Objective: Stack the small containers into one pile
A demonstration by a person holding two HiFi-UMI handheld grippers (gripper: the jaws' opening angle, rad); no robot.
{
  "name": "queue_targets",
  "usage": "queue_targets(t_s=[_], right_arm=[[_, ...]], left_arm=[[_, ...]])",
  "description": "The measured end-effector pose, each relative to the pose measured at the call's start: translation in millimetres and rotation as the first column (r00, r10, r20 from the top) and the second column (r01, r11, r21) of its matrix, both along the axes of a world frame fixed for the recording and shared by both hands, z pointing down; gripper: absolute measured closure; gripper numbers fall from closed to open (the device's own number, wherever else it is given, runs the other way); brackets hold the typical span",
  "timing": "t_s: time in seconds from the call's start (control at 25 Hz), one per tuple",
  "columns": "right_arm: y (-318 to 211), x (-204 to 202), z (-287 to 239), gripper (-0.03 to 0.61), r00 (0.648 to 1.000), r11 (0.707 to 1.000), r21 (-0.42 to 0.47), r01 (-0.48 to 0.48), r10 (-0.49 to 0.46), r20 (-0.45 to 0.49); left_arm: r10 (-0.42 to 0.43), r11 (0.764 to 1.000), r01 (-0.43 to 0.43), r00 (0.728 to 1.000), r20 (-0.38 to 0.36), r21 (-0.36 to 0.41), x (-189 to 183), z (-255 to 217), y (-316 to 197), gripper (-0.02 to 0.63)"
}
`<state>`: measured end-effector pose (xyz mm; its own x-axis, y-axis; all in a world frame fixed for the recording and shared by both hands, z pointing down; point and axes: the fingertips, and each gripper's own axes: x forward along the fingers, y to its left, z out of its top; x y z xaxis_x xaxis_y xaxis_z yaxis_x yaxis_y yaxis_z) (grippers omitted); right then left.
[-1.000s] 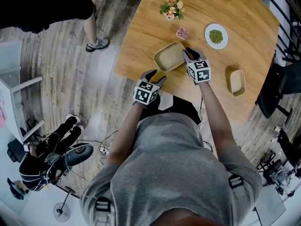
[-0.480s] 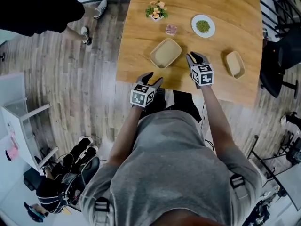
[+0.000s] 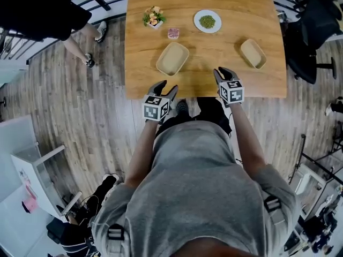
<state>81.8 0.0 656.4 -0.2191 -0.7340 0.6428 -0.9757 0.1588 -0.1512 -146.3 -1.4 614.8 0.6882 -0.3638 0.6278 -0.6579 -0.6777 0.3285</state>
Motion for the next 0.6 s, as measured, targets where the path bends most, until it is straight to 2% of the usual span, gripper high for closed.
queue_targets(t_s=[0.28,0.6], right_arm=[[36,61,-12,0.489,0.994,0.994,0.005,-0.113,0.113,-0.010],[53,115,-11,0.491,0.985,0.985,-0.011,-0.171,0.171,0.001]], left_arm=[[0.051,0.997,-0.051,0.999,-0.009,0.064,34,-24,-1,0.385],[0.061,0.996,-0.059,0.998,-0.024,0.070,75,-35,-10,0.388]])
